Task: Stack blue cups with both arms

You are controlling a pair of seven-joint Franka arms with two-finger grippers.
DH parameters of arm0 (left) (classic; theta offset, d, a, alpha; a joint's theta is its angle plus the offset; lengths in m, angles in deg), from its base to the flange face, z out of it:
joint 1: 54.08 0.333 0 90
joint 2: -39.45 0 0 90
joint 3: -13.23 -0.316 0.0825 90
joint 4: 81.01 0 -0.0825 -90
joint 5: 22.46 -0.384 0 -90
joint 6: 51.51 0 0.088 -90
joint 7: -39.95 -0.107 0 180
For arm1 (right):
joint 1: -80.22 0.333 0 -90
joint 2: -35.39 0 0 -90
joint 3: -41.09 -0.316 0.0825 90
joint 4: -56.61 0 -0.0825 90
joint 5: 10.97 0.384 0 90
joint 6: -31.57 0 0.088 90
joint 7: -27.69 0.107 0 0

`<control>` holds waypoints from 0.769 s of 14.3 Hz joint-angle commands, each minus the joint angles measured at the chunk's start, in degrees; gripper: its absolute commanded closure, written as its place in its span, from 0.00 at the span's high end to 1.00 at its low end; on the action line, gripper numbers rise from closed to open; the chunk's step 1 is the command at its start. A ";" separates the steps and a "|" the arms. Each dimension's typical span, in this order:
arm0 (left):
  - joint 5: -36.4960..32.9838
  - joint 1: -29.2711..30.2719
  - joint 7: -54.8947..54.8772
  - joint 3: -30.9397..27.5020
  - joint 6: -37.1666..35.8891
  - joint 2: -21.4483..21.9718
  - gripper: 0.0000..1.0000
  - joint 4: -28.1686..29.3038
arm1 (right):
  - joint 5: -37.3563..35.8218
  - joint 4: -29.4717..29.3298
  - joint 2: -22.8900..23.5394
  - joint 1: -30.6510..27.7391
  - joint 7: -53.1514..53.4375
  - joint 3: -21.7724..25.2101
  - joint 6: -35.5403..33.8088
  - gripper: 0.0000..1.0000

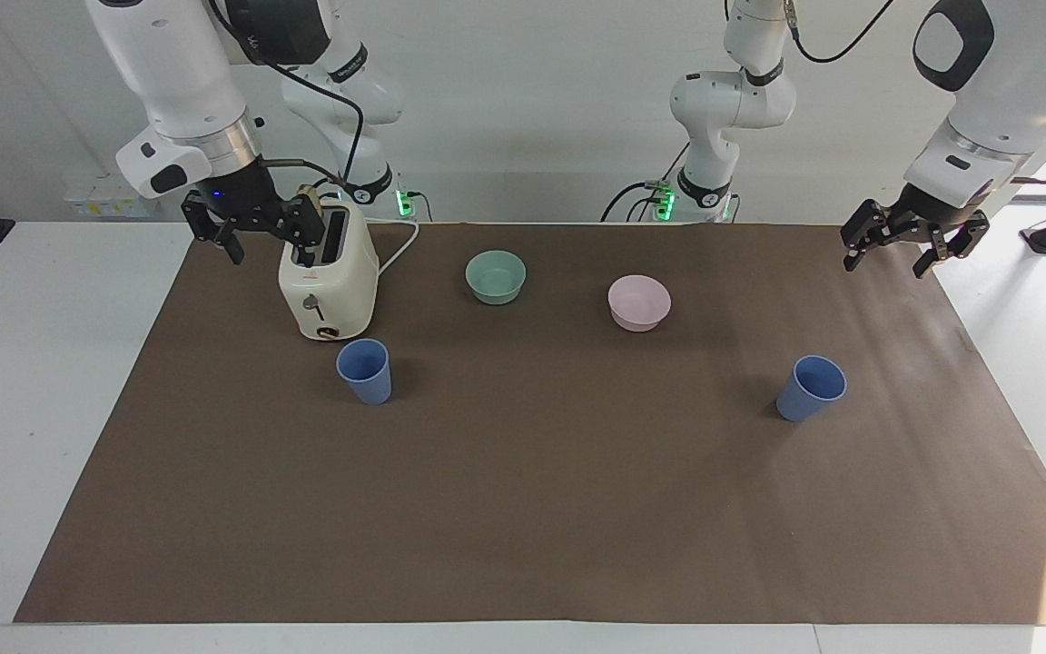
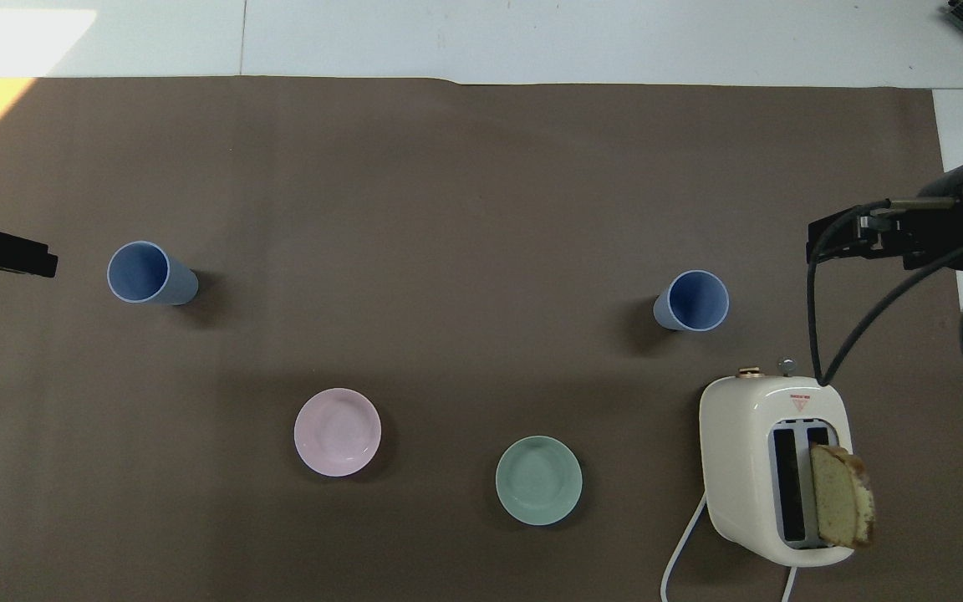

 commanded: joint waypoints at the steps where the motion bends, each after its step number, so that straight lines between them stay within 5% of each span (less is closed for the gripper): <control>1: -0.24 -0.72 1.11 -0.42 0.49 -0.27 1.00 -0.46 | 0.72 2.01 -1.54 -0.84 0.28 -0.28 1.29 1.00; 11: -0.32 0.07 0.85 -0.68 -3.19 1.92 1.00 -0.90 | 0.72 2.01 -1.54 -0.84 0.28 -0.28 1.29 1.00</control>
